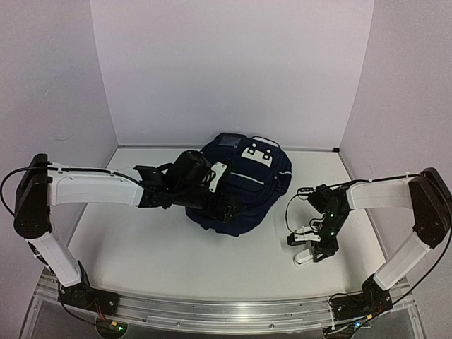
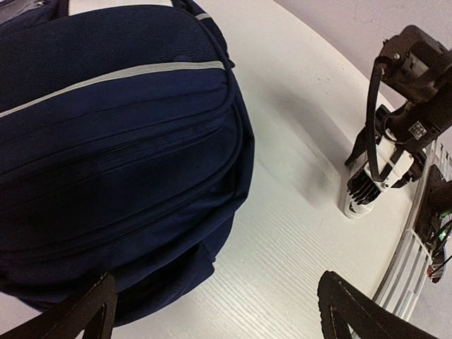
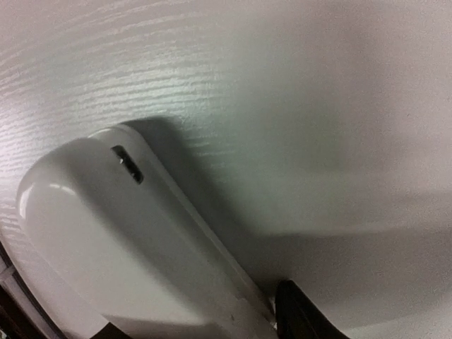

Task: Pack the student bag
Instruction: Move the stationery to the center of the board.

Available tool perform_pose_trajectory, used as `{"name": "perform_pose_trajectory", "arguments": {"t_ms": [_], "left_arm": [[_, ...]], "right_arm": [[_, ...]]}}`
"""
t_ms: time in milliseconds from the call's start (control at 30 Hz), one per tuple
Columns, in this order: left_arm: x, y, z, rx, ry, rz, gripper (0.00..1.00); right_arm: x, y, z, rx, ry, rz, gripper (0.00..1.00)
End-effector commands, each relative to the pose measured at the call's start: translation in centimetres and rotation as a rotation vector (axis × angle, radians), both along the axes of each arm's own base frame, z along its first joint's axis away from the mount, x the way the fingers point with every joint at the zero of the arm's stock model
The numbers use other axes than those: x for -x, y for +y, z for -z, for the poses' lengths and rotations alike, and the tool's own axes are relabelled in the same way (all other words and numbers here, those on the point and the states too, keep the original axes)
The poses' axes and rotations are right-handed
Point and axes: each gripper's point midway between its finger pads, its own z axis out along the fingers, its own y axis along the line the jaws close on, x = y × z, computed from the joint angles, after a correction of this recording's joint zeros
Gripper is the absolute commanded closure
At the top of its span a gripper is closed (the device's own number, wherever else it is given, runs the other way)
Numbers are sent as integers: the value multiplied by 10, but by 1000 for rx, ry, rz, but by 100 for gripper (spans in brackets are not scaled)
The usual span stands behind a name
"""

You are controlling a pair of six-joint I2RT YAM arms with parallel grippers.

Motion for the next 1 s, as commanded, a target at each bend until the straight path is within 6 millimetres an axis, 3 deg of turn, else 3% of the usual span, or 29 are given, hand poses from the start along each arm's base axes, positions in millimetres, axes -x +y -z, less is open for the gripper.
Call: {"name": "perform_pose_trajectory", "arguments": {"t_ms": [0,133,367,633,800,867,967], "left_arm": [[-20,36,-35,75,-37,-111,0],[-30,59,-44,152,-4,-178,0],[-42,100,-49,157,-16,-307,0],[-35,109,-43,137,43,-312,0],[-29,108,-39,162,93,-314,0],[-27,108,-39,165,96,-305,0],[-22,102,-45,190,90,-254,0]], "right_arm": [[5,11,9,18,-19,-41,59],[1,43,0,-30,-43,-39,73],[3,126,-12,-110,-88,-112,76],[5,203,2,-132,-93,-113,74],[0,216,-11,-171,-100,-32,39],[1,220,-28,-215,-104,-1,21],[2,226,-59,-291,-116,34,8]]}}
